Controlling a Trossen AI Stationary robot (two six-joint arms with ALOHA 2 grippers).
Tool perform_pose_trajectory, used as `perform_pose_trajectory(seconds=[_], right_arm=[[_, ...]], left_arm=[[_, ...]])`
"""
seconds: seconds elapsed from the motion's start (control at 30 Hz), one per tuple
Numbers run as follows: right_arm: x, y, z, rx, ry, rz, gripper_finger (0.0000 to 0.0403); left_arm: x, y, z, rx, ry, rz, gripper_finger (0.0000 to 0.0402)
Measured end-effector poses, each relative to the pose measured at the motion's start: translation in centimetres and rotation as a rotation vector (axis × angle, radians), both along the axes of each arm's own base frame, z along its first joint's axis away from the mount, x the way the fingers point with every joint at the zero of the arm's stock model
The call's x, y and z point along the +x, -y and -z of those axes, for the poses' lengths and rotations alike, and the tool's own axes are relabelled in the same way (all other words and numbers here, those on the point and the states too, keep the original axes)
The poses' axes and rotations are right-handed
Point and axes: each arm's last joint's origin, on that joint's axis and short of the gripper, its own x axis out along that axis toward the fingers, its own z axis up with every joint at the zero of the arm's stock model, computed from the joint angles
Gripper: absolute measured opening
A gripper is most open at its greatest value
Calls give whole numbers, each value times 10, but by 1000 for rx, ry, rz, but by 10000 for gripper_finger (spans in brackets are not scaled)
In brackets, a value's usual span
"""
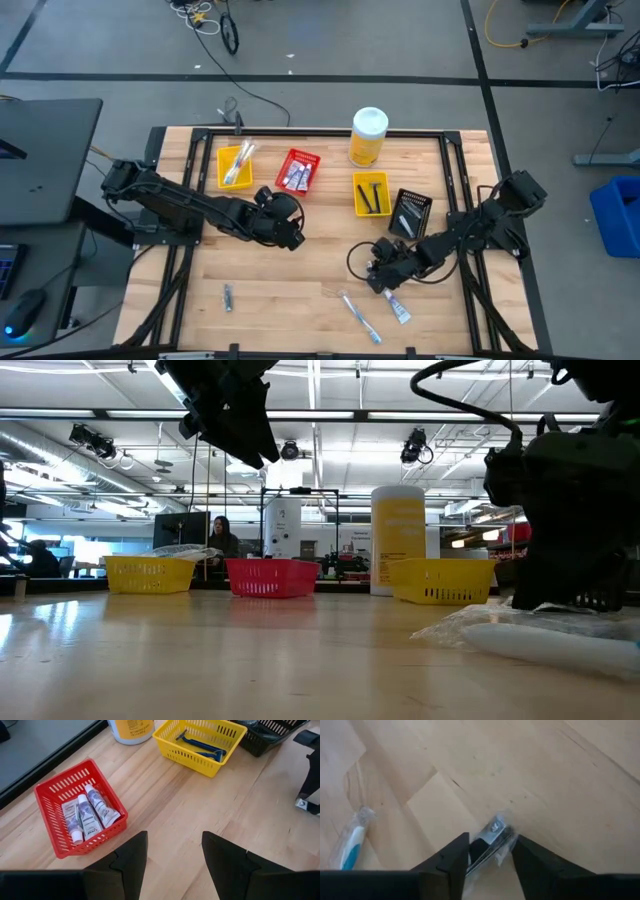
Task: Pick & Place Travel size toiletries
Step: Put the silver nail cutter into the black basket
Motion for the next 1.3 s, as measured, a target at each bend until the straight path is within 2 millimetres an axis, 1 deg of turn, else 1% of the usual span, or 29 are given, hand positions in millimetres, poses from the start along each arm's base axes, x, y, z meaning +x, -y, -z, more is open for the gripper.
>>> perform_pose_trajectory(seconds=[0.13, 0.4, 0.57, 0.67, 0.83, 1.03, 1.1, 1.2, 1.3], right_arm=[[0, 1, 1, 10, -16, -12, 116], [0, 1, 0, 0, -19, -44, 78], [-1, 5, -9, 9, -10, -85, 56], [-1, 11, -22, 16, 24, -90, 50], [-9, 31, -47, -36, 39, -80, 48], [-36, 64, -83, -177, 50, 12, 47], [-44, 73, -93, -223, 56, 9, 47], [-57, 86, -103, -267, 30, -12, 46], [-69, 97, -101, -303, -91, -20, 46]], left_arm=[[0, 0, 0, 0, 0, 0, 199], [0, 0, 0, -9, -5, 10, 199], [0, 0, 0, -10, -8, 16, 199], [0, 0, 0, -11, -9, 17, 199], [0, 1, 0, -13, -9, 18, 199], [0, 1, 0, -14, -8, 18, 199], [0, 1, 0, -14, -8, 18, 199], [0, 1, 0, -14, -6, 18, 199], [0, 1, 0, -14, -6, 18, 199]])
